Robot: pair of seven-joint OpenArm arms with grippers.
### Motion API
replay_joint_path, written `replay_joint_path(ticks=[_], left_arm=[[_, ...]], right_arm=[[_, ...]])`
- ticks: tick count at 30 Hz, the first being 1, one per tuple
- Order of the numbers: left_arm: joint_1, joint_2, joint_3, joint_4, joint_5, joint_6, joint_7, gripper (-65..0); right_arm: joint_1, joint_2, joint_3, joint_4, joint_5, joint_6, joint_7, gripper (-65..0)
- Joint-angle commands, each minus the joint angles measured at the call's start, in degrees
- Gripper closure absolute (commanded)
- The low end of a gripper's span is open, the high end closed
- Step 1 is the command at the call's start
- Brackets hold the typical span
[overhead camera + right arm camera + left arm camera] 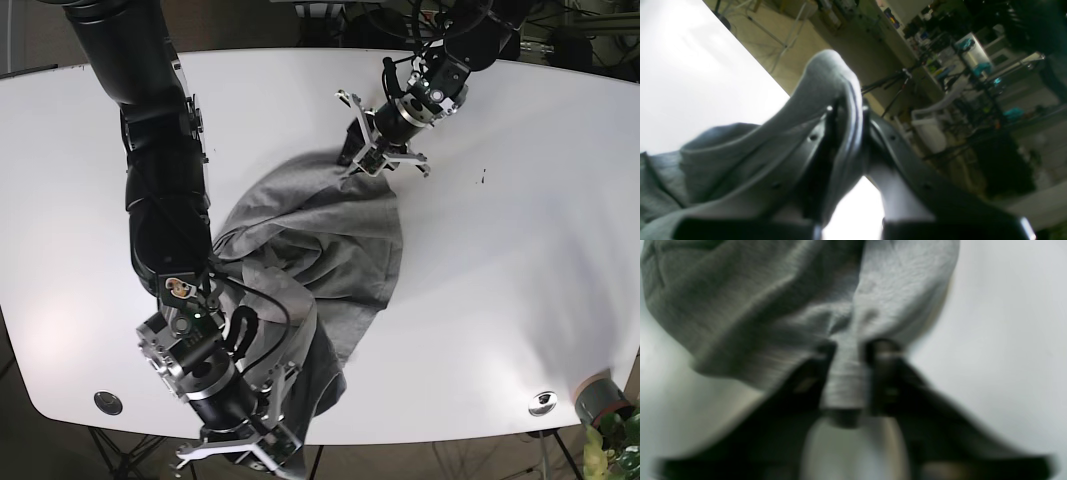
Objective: Fold the T-shirt properly
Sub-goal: 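Lift the shirt high with both grippers and spread it apart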
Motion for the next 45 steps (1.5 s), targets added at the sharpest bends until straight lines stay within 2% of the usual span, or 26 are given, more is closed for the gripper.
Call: replay_joint_path(ticks=[1, 4, 11, 15, 18, 23, 28, 32, 38, 41, 43, 45], left_arm=[[-0.9, -0.5, -2.4, -1.5, 1.1, 0.4, 5.1, 0.0], [-0.8, -0.5, -7.0, -0.5, 1.0, 0.5, 5.1, 0.0], [-1.7, -1.3, -20.3, 9.8, 1.1, 0.4, 5.6, 0.0], [-7.2, -3.7, -24.8, 12.0, 0.7, 0.1, 10.3, 0.0], [-12.6, -4.6, -27.7, 11.9, 0.7, -3.0, 12.9, 0.0], [-20.4, -4.2, -37.0, 11.9, 1.1, -10.9, 18.2, 0.0], [-33.5, -4.7, -39.9, 10.7, 1.2, -14.2, 24.7, 0.0], [-42.3, -6.9, -41.8, 8.5, 1.2, -14.3, 27.9, 0.0], [-56.3, -8.9, -41.3, 1.7, 1.2, -14.2, 28.5, 0.0], [-60.5, -11.1, -41.3, -1.1, 1.2, -14.0, 28.4, 0.0], [-63.2, -11.7, -41.3, -3.1, 0.9, -14.1, 28.4, 0.0], [-63.4, -12.0, -41.4, -3.3, 0.7, -14.2, 28.5, 0.0]], right_arm=[[2.3, 0.5, 2.9, 0.9, -0.7, -1.32, 1.0, -2.1], [2.4, 0.7, 5.3, 0.8, -0.8, -1.4, 0.9, -2.1], [4.8, 0.9, 10.4, -3.2, -1.2, -1.49, 0.9, -2.1], [7.9, 0.9, 12.5, -8.5, -4.4, -1.58, 1.1, -2.1], [10.6, 0.8, 13.9, -13.1, -6.0, -1.58, 1.2, -2.1], [15.3, 0.6, 15.9, -18.6, -7.1, -1.58, 1.1, -2.1], [21.3, 1.0, 16.6, -24.5, -7.4, -1.58, 1.2, -2.1], [24.8, 2.0, 16.6, -25.1, -7.1, -1.58, 1.0, -2.1], [30.9, 2.1, 16.6, -27.6, -7.4, -1.58, 0.4, -2.1], [32.6, 3.1, 16.7, -26.9, -7.2, -1.58, -1.6, -2.1], [33.1, 4.9, 17.8, -26.8, -7.0, -1.49, -1.9, -2.1], [33.0, 5.0, 18.9, -26.6, -7.0, -1.14, -2.2, -2.1]])
